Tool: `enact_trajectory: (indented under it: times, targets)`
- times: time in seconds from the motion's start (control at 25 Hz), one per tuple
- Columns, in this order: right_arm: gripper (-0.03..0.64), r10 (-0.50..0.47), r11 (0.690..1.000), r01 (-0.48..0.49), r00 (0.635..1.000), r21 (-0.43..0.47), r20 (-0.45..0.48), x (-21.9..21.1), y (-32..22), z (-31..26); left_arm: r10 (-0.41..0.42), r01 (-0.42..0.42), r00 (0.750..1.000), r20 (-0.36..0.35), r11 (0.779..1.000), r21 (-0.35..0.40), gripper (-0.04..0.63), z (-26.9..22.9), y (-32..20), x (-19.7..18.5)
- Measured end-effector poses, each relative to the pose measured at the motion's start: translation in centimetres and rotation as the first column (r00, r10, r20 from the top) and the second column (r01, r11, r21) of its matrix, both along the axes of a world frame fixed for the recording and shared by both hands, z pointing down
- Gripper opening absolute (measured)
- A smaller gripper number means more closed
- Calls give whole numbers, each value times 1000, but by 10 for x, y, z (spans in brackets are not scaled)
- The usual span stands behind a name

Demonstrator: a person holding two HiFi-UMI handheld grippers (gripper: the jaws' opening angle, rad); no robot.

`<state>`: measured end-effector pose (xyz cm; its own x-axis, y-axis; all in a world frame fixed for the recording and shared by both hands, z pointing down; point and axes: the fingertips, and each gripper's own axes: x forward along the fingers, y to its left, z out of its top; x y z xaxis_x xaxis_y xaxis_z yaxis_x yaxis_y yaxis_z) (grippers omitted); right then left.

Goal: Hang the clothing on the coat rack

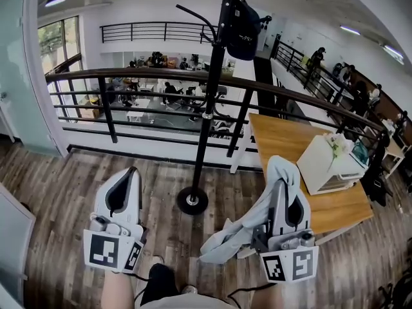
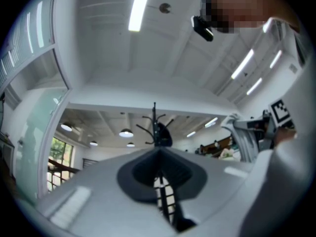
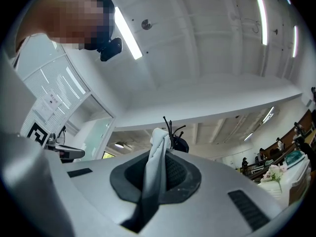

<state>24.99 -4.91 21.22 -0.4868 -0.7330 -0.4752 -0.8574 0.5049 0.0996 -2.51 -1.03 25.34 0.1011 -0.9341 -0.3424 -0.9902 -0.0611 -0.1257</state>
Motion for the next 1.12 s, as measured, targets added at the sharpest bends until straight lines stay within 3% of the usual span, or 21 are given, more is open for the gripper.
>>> enact_trajectory:
  times: [0.36,0.88,1.12]
  targets:
    - [8,49,999,-49,999,-10,12,-14,-60,-1,52,-52,999,1,999,-7,9,-1,-74,-16]
    - [8,127,992,-127,991,2,42,-86,-176,-7,115,-115,993,3,993,-11,9,1,-210,-95]
    - [8,160,987,-161,986,8,43,-106,-196,-13,157,-157,988,7,987,-18,9,0,-238,-115]
